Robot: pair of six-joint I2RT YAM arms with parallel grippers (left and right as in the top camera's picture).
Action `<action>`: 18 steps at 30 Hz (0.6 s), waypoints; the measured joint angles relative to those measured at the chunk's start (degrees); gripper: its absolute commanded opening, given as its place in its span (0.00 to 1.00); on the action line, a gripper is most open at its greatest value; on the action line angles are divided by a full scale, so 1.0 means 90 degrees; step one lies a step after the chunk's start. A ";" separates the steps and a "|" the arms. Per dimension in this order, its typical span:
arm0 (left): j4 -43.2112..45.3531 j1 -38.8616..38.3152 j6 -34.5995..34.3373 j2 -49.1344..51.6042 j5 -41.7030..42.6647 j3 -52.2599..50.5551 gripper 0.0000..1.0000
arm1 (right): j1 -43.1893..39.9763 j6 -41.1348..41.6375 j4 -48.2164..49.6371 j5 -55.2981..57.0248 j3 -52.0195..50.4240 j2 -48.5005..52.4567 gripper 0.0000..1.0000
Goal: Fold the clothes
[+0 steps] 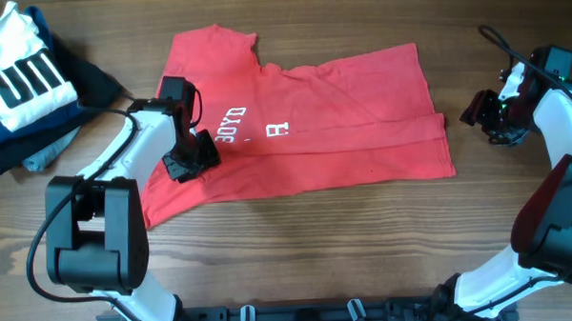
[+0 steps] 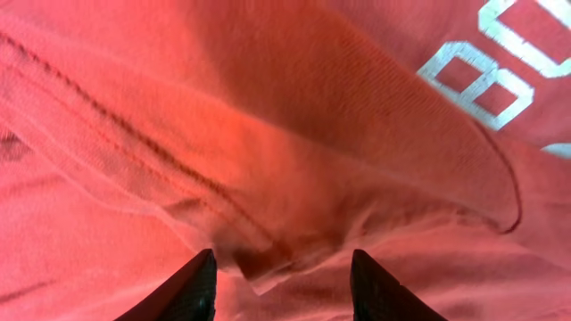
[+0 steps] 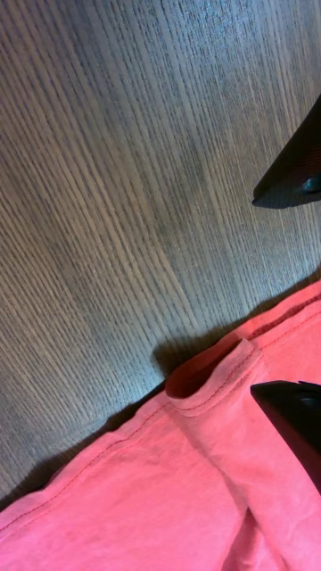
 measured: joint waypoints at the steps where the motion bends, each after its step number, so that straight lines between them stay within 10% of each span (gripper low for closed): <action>1: 0.0024 0.0000 0.0000 0.0000 0.0000 0.0000 0.47 | 0.0000 0.0000 0.0000 0.0000 0.0000 0.0000 0.62; 18: 0.0233 0.0000 0.0002 0.0005 0.0002 -0.0284 0.27 | 0.0000 0.0000 -0.0015 0.0000 0.0000 0.0000 0.62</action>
